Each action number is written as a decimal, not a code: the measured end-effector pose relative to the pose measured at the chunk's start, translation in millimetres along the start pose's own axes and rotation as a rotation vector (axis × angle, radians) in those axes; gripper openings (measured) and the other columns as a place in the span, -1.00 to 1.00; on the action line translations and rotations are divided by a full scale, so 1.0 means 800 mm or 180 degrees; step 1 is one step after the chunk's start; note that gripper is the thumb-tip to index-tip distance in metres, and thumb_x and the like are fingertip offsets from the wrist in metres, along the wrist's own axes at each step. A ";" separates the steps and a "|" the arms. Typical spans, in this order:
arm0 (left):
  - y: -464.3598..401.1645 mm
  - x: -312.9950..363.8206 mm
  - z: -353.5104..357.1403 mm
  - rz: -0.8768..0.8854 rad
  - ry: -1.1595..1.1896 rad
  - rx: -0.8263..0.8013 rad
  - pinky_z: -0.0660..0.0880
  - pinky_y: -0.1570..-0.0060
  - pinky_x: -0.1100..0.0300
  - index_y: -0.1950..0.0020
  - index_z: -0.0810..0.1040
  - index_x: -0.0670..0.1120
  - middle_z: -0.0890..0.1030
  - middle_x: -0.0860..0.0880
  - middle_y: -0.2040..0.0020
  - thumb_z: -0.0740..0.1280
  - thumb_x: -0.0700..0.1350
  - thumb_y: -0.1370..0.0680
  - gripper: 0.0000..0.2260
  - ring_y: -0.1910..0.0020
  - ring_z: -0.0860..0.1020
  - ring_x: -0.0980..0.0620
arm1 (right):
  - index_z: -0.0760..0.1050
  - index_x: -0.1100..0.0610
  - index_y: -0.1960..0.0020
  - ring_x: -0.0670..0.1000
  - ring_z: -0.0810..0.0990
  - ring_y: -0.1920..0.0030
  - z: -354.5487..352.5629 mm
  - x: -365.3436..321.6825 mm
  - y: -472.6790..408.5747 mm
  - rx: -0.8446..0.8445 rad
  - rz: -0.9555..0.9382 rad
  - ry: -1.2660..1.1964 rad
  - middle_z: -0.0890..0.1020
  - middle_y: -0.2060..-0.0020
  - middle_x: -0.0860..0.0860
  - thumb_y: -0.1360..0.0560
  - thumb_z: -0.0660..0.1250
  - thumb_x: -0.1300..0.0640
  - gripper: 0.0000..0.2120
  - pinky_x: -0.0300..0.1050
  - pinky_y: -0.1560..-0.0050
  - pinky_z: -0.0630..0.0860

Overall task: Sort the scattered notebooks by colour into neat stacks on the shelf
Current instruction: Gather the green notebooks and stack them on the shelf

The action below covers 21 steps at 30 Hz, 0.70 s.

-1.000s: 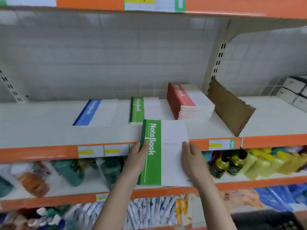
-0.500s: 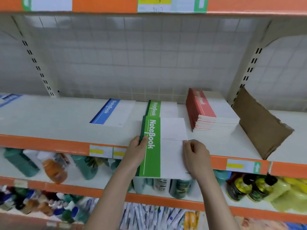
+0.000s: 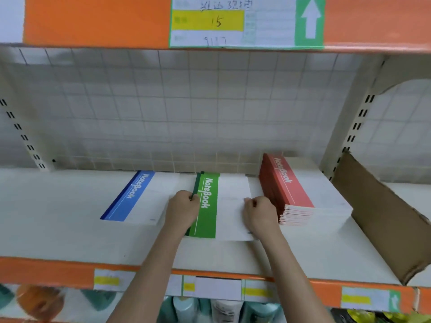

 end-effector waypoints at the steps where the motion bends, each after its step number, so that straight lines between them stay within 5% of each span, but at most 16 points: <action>1: -0.009 0.003 0.004 0.0038 -0.0032 -0.0028 0.52 0.19 0.08 0.14 0.55 -0.32 0.64 -0.25 0.18 0.15 -0.14 -0.60 -0.69 0.17 0.61 -0.17 | 0.35 0.23 0.25 0.14 0.43 0.21 0.003 0.000 -0.008 0.0025 -0.0018 0.0017 0.50 0.26 0.13 -0.60 0.14 0.08 -0.69 -0.12 0.21 0.30; 8: -0.049 0.016 0.023 0.0301 -0.0441 -0.0045 0.53 0.02 -0.05 0.01 0.55 -0.28 0.58 -0.23 0.03 0.11 -0.16 -0.63 -0.73 0.05 0.57 -0.17 | 0.38 0.23 0.27 0.17 0.48 0.28 0.013 -0.001 -0.042 0.0185 -0.0092 0.0057 0.58 0.25 0.21 -0.60 0.10 0.07 -0.66 -0.13 0.27 0.33; 16: -0.061 0.015 0.029 0.0379 -0.0997 0.0122 0.30 0.26 0.19 0.04 0.54 -0.27 0.50 -0.19 0.10 0.11 -0.16 -0.64 -0.73 0.25 0.45 -0.04 | 0.46 0.27 0.08 0.20 0.53 0.11 0.020 -0.013 -0.042 0.0184 -0.0445 0.0509 0.57 0.10 0.23 -0.58 0.12 0.11 -0.75 -0.13 0.24 0.26; 21: -0.065 0.007 0.034 0.0308 -0.0956 0.0218 0.22 0.27 0.24 -0.04 0.54 -0.27 0.46 -0.19 -0.05 0.11 -0.14 -0.65 -0.73 0.35 0.33 0.06 | 0.45 0.30 -0.13 0.17 0.47 -0.09 0.031 -0.012 -0.042 -0.0007 -0.0393 0.0644 0.45 -0.11 0.22 -0.58 0.14 0.13 -0.73 -0.11 0.01 0.33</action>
Point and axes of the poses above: each hand's wrist, its own y-axis away from the middle knuckle, its own z-axis out of the palm, x = y × z, the point moved 9 cm from there along -y, towards the middle knuckle
